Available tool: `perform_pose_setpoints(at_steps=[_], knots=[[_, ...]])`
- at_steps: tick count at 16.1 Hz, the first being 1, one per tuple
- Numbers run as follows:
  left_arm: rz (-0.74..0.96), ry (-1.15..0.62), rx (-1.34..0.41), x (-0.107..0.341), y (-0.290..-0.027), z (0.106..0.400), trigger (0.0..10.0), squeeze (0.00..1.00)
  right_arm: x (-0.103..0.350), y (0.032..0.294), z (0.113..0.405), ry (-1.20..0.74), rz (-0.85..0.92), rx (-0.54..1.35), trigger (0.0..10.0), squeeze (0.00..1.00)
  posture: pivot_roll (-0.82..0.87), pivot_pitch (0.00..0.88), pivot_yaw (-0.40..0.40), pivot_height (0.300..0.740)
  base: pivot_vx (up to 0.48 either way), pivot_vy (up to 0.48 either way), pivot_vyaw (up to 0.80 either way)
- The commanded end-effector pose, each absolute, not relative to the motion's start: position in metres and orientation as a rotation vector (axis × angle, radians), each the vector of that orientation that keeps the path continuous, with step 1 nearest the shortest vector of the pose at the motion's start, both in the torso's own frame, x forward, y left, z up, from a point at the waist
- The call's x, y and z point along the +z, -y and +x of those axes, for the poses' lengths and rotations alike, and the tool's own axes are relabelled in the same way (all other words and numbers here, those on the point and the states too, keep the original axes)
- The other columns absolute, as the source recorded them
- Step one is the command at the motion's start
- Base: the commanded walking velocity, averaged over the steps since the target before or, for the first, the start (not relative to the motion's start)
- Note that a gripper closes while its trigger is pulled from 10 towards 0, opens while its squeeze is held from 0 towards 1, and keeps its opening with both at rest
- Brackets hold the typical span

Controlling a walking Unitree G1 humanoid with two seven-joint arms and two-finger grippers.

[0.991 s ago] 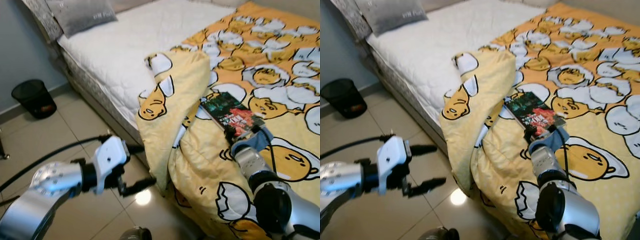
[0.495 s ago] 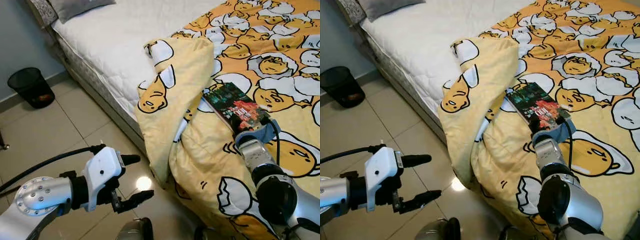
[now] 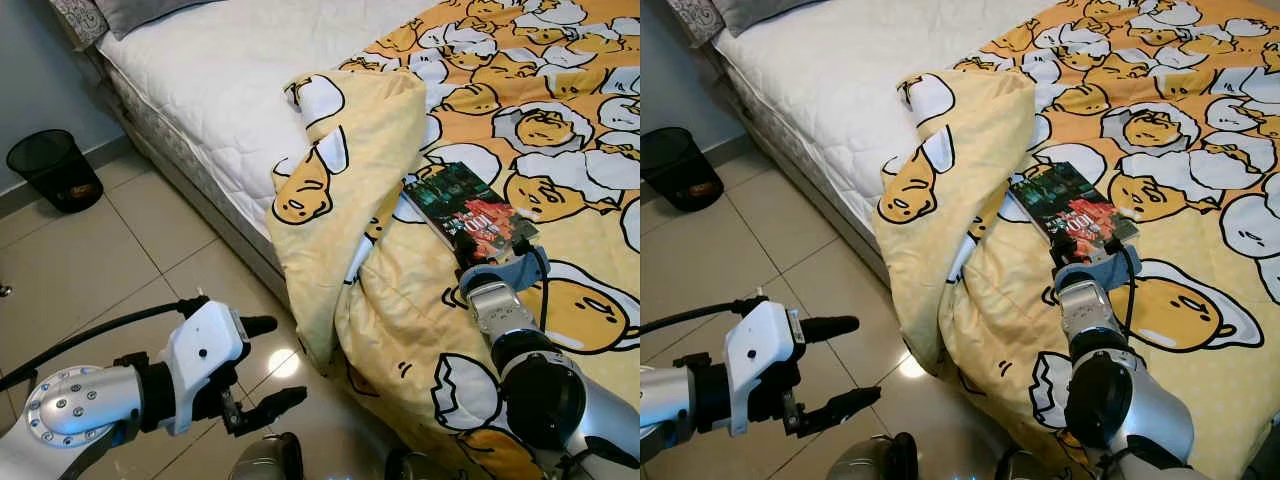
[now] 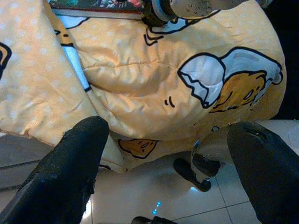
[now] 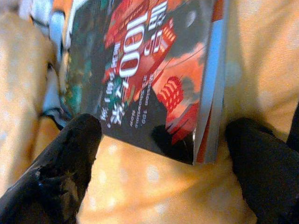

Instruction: Clean up the room

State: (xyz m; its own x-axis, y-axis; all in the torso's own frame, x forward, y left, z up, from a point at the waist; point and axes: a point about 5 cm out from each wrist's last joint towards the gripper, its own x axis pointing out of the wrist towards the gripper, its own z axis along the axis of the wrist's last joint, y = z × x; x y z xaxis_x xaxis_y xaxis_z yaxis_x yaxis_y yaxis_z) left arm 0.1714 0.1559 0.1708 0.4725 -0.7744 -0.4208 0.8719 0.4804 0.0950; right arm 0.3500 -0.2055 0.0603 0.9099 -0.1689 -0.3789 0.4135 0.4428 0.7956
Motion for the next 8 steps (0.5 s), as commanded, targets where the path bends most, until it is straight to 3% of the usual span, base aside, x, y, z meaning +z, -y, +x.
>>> perform_pose_setpoints(at_steps=[1,2,3,4,8], knots=[[0.336,-0.336,-1.019,0.174,-0.157,0.170,10.0,0.24,0.049,0.194,0.344,-0.293,1.157,-0.377,10.0,0.00,0.28,0.182,0.065,0.740,0.000,0.000,0.00],[0.333,-0.333,-1.014,0.174,-0.156,0.170,10.0,0.24,0.061,0.197,0.352,-0.219,1.225,-0.341,4.6,0.00,0.27,0.179,0.062,0.740,0.000,0.000,0.00],[0.329,-0.329,-1.012,0.174,-0.156,0.171,10.0,0.24,0.071,0.198,0.358,-0.173,1.257,-0.300,0.7,0.00,0.27,0.175,0.061,0.740,0.000,0.000,0.00],[0.328,-0.326,-1.010,0.174,-0.156,0.171,10.0,0.24,0.076,0.199,0.361,-0.152,1.273,-0.289,0.0,0.00,0.27,0.172,0.060,0.740,0.000,0.000,0.00],[0.322,-0.315,-1.002,0.175,-0.155,0.173,10.0,0.24,0.092,0.207,0.368,-0.057,1.358,-0.276,0.0,0.00,0.26,0.166,0.060,0.740,0.000,0.000,0.00]])
